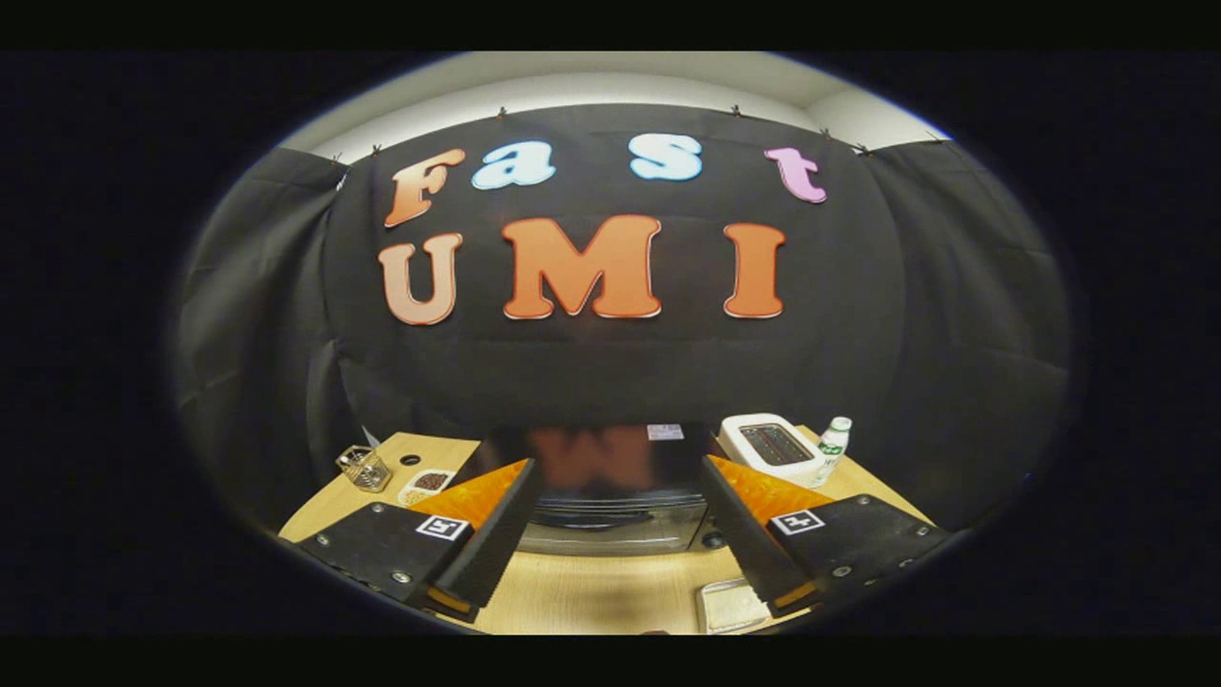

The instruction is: Open the toaster oven, put the food inside, and close the toaster oven door.

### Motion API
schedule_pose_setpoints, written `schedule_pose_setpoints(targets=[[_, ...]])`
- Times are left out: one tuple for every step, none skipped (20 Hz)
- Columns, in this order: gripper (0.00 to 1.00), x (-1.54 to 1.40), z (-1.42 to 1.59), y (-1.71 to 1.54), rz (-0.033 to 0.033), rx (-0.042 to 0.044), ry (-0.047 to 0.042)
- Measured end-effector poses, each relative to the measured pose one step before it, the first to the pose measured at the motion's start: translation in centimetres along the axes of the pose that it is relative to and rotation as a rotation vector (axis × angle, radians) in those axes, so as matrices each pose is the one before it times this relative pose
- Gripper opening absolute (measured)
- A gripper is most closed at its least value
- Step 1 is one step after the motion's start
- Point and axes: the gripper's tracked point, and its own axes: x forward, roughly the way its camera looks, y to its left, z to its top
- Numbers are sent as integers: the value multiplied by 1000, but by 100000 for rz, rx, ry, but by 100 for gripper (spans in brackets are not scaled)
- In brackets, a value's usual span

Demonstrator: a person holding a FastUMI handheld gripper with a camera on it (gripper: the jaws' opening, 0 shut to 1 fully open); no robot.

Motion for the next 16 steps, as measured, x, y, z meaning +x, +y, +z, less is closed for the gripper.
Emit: schedule_pose_setpoints(targets=[[99, 908, -1093, 141, 425, -610, 2131], [99, 905, -983, 273, 493, -495, 1975], [99, 1011, -992, 491, 912, -571, 2351], [99, 901, -814, 320, 635, -747, 2109], [99, 833, -732, 219, 379, -978, 1904], [99, 709, -483, 299, 545, -901, 1280], [99, 730, -460, 329, 542, -679, 1286], [99, 669, -271, 244, 614, -279, 1228], [99, 499, -395, 169, 368, -171, 1075], [99, 555, -208, 75, 63, -245, 955], [99, 436, -289, 180, 174, -256, 648], [99, 376, -174, 143, 43, -240, 662], [99, 300, -121, 57, 96, -111, 469], [100, 228, -162, 141, 302, -116, 623], [100, 159, -423, 139, 152, -324, 1045], [99, -87, -268, 230, 1245, 450, 881]])
